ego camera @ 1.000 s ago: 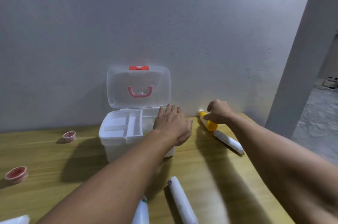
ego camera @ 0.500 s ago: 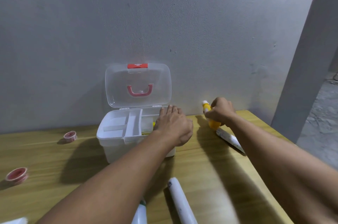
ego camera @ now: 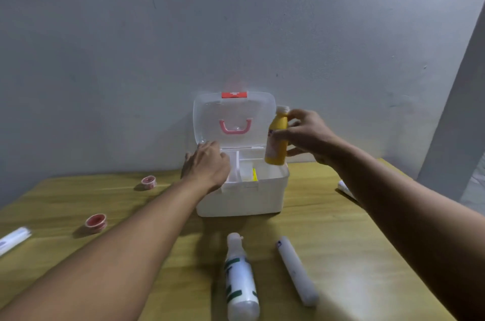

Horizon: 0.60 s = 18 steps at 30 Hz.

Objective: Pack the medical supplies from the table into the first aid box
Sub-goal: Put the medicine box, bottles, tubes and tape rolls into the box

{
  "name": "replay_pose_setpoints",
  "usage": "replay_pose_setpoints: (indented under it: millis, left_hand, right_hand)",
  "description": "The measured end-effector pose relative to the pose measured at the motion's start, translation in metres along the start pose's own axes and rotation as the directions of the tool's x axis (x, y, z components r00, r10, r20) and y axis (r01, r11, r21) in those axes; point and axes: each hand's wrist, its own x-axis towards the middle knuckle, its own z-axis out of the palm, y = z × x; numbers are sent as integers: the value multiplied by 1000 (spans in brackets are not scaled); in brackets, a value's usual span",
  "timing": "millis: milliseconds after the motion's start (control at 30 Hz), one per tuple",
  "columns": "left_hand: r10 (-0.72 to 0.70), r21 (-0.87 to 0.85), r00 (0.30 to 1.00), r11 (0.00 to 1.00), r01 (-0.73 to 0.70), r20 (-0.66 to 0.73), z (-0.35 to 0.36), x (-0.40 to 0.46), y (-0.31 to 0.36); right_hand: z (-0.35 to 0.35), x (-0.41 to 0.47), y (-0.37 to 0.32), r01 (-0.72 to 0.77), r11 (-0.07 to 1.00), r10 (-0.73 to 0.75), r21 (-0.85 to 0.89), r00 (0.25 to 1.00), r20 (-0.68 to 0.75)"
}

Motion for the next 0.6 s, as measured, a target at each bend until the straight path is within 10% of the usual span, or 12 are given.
replay_pose_setpoints:
  millis: [600]
  left_hand:
    - [-18,-93,998,995,23,55,24,-5,-54]
  right_hand:
    - [59,6,12,-47,931,128,-363,970,205]
